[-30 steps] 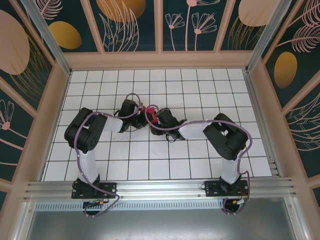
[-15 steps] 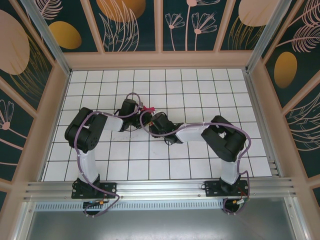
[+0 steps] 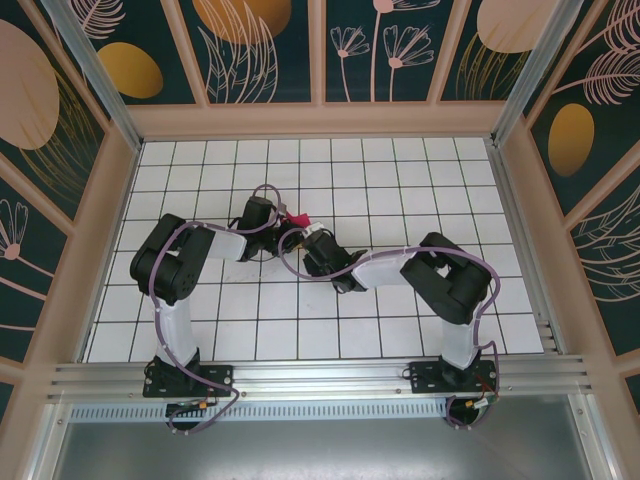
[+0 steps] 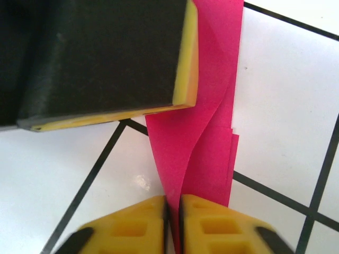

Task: Fold a paper plane with a square sheet of paper (pick it up from the middle)
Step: Fold the wing for the fifth time at the center of the table.

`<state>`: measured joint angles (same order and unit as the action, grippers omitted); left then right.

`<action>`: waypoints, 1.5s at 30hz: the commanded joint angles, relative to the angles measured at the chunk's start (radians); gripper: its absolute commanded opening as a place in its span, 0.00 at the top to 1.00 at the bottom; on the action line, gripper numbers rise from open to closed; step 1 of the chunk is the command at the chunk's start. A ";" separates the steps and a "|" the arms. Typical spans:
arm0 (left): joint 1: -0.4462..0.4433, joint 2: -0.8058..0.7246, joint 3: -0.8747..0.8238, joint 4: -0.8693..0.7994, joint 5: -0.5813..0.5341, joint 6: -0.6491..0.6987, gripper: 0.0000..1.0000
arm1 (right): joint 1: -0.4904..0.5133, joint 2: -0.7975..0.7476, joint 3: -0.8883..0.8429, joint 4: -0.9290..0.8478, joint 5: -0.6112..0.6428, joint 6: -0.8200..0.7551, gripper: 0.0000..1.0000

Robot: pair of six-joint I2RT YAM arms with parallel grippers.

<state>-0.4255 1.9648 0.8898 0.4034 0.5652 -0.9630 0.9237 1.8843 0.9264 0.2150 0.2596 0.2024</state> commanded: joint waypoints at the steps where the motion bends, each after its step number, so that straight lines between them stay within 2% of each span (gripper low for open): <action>1: -0.003 0.067 0.004 -0.068 -0.099 0.030 0.81 | -0.016 0.018 0.001 0.001 -0.047 0.015 0.93; 8: 0.014 -0.006 0.039 -0.120 -0.089 0.090 0.77 | -0.081 -0.009 -0.040 0.051 -0.240 0.077 0.96; 13: 0.022 -0.073 0.018 -0.078 -0.062 0.110 0.72 | -0.137 -0.037 -0.083 0.116 -0.405 0.127 0.98; 20: 0.027 -0.190 -0.072 0.060 -0.045 0.143 0.63 | -0.212 -0.058 -0.136 0.224 -0.607 0.232 1.00; 27: 0.027 -0.216 -0.178 0.232 0.015 0.146 0.62 | -0.276 -0.045 -0.180 0.350 -0.769 0.370 1.00; 31: 0.021 -0.206 -0.218 0.306 0.041 0.131 0.62 | -0.303 -0.033 -0.195 0.398 -0.829 0.444 1.00; 35: 0.002 -0.166 -0.221 0.324 0.053 0.129 0.66 | -0.318 -0.013 -0.180 0.385 -0.856 0.492 1.00; 45: -0.022 -0.096 -0.185 0.355 0.075 0.107 0.74 | -0.319 0.041 -0.135 0.287 -0.853 0.496 1.00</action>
<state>-0.4416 1.8484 0.6773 0.7132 0.6205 -0.8494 0.6090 1.9045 0.7601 0.5339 -0.5766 0.6872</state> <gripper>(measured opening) 0.268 0.051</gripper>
